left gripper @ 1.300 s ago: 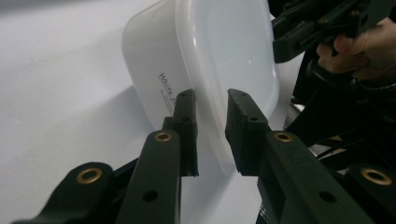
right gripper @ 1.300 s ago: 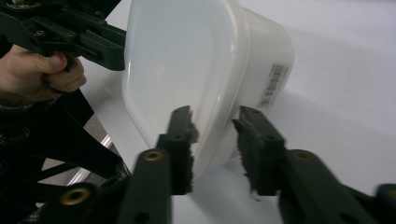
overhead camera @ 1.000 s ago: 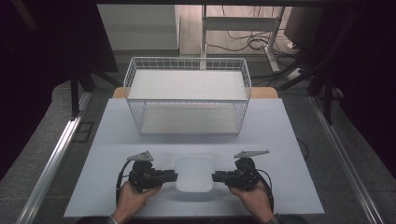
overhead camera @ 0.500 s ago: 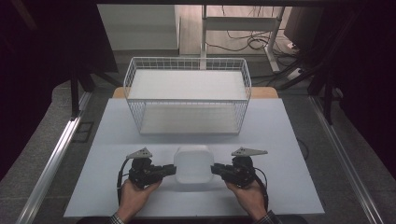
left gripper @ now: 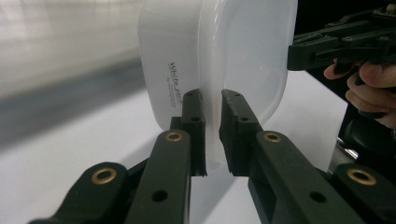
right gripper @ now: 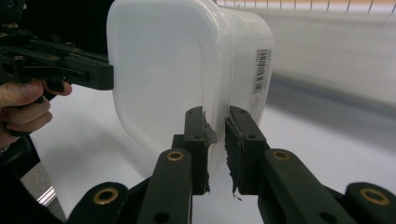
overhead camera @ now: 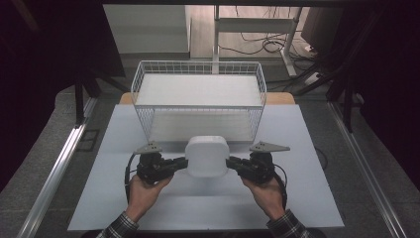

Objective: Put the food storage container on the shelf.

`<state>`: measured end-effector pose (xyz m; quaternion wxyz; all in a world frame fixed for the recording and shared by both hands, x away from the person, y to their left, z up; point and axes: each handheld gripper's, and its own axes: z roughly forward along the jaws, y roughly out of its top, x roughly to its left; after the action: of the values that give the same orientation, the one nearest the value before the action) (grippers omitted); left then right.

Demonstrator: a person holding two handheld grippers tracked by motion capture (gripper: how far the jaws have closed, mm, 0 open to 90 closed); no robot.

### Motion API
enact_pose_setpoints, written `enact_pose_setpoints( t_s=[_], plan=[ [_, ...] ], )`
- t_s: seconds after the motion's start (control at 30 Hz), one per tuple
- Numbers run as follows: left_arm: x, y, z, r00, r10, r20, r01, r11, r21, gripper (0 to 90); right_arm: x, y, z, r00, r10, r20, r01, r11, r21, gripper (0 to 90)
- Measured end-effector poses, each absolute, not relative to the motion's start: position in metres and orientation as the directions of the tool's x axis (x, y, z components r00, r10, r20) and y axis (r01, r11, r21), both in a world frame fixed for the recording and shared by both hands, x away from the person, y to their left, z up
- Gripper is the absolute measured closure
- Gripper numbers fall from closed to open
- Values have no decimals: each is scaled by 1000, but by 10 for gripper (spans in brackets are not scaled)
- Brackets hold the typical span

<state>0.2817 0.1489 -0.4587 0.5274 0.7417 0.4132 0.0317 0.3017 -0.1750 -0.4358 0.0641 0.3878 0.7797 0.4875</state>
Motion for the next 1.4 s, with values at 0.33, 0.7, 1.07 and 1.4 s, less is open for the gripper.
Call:
enact_pose_setpoints(
  t_s=[0.33, 0.7, 1.07, 1.4],
  plan=[
    [297, 152, -425, 683, 645, -344, 520, -98, 849, 812, 316, -173, -405, -709, 661, 248, 490, 209, 846, 784],
    [312, 159, -392, 691, 655, -305, 478, -99, 873, 811, 330, -166, -374, -719, 659, 219, 447, 198, 872, 785],
    [326, 168, -349, 699, 666, -261, 424, -93, 901, 810, 345, -157, -335, -731, 654, 193, 398, 180, 900, 784],
    [348, 175, -328, 694, 671, -261, 412, -72, 908, 808, 369, -147, -308, -727, 664, 174, 376, 174, 910, 782]
  ],
)
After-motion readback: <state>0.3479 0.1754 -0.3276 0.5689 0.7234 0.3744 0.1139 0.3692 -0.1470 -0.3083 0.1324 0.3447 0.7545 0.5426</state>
